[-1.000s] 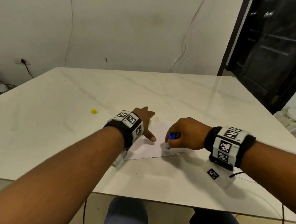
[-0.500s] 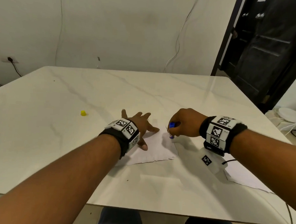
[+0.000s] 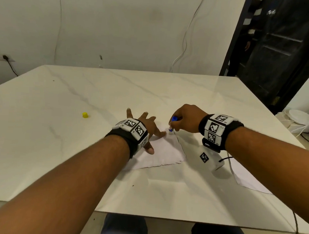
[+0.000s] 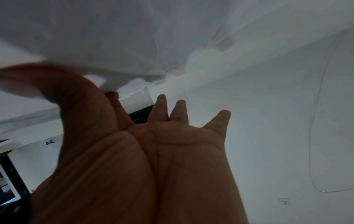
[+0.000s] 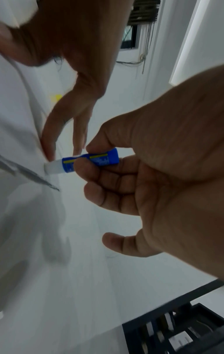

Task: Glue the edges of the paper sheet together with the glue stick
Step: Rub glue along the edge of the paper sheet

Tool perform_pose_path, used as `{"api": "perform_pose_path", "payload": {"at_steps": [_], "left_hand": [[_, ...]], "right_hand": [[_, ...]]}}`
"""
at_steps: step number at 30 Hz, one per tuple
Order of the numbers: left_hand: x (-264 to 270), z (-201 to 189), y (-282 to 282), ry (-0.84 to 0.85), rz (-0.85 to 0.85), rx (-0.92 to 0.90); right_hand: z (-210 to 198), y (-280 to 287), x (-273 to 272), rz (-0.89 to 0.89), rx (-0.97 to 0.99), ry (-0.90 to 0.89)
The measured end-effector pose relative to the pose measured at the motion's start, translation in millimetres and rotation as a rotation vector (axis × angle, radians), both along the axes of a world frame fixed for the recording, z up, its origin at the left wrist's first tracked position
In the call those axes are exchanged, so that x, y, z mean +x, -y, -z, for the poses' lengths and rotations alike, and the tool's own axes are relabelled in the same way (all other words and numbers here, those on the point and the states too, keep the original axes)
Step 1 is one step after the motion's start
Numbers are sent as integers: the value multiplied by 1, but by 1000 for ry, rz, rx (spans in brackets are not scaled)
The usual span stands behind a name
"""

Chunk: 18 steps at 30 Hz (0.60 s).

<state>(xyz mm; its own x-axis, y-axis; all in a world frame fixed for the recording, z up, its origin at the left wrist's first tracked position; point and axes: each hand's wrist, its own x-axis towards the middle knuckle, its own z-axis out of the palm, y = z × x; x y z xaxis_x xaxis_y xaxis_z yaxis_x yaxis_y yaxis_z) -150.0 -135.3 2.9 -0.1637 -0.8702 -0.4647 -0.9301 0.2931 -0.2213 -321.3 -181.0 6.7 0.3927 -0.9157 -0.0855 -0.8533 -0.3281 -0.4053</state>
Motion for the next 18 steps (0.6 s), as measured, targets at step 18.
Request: {"api": "perform_pose_path", "payload": {"at_steps": [18], "left_hand": [[4,6,5,-17,7,-13]], "right_hand": [[-1,-8,-4,-33,-22,8]]}}
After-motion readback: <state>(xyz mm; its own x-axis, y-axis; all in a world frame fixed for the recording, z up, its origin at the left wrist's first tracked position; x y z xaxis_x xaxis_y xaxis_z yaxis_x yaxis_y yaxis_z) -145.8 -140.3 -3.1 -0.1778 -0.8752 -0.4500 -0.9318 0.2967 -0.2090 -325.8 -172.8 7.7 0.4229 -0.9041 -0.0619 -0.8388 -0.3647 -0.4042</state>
